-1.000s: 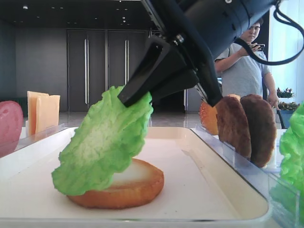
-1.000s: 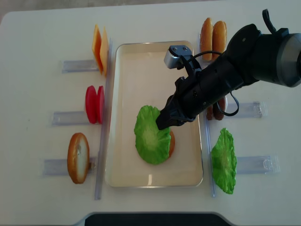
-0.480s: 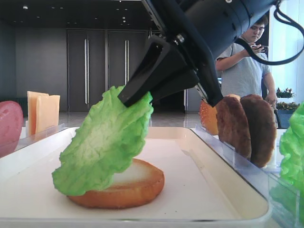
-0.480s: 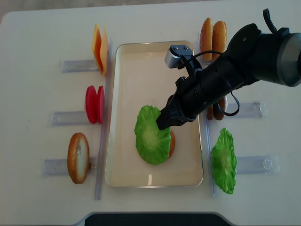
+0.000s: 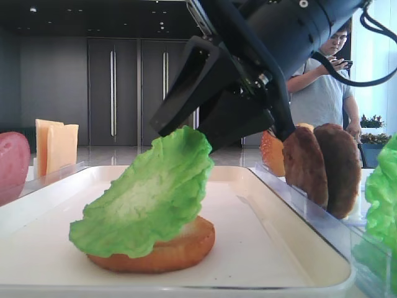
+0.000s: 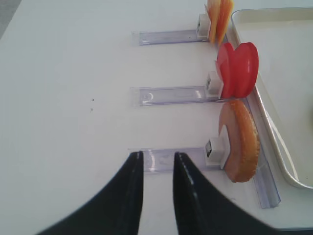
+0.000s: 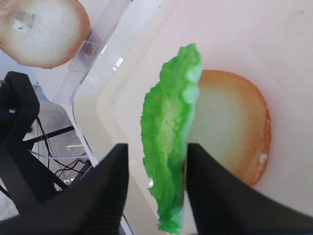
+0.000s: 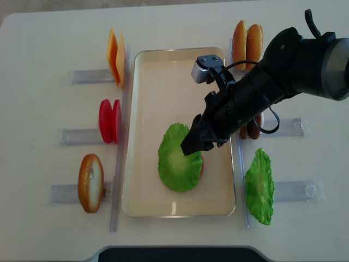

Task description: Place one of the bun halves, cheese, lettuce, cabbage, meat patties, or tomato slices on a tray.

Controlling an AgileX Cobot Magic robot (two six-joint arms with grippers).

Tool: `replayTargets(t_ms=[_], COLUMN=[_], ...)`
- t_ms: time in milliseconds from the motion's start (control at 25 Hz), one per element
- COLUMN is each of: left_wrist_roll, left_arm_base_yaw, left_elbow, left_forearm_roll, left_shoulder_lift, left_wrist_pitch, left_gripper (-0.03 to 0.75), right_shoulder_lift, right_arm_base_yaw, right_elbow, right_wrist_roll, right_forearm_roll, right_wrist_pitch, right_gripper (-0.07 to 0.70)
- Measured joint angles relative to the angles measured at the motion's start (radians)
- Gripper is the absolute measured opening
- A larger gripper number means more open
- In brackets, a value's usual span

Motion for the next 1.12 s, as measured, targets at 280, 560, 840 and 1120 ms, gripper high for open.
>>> replayTargets(t_ms=[280,560,840,1120], left_wrist_roll=[0.0,0.0,0.0,0.0], left_arm_base_yaw=[0.0,0.0,0.0,0.0], left_elbow=[0.0,0.0,0.0,0.0], left_forearm_roll=[0.0,0.001,0.001,0.001], left_shoulder_lift=[0.0,0.0,0.0,0.0], left_wrist_pitch=[0.0,0.0,0.0,0.0], left_gripper=[0.159,0.159,0.158,0.158], right_shoulder_lift=[0.0,-0.001,-0.045,-0.121], right_arm_base_yaw=[0.006,0.047,0.05,0.05], right_elbow=[0.0,0.0,0.0,0.0], right_wrist_roll=[0.0,0.062,0.23,0.33], right_forearm_roll=[-0.035,-0.13,-0.349,-0.486], right_wrist_pitch=[-0.051,-0.138,-0.181,-0.189], right_gripper=[0.363,0.418,0.42,0.42])
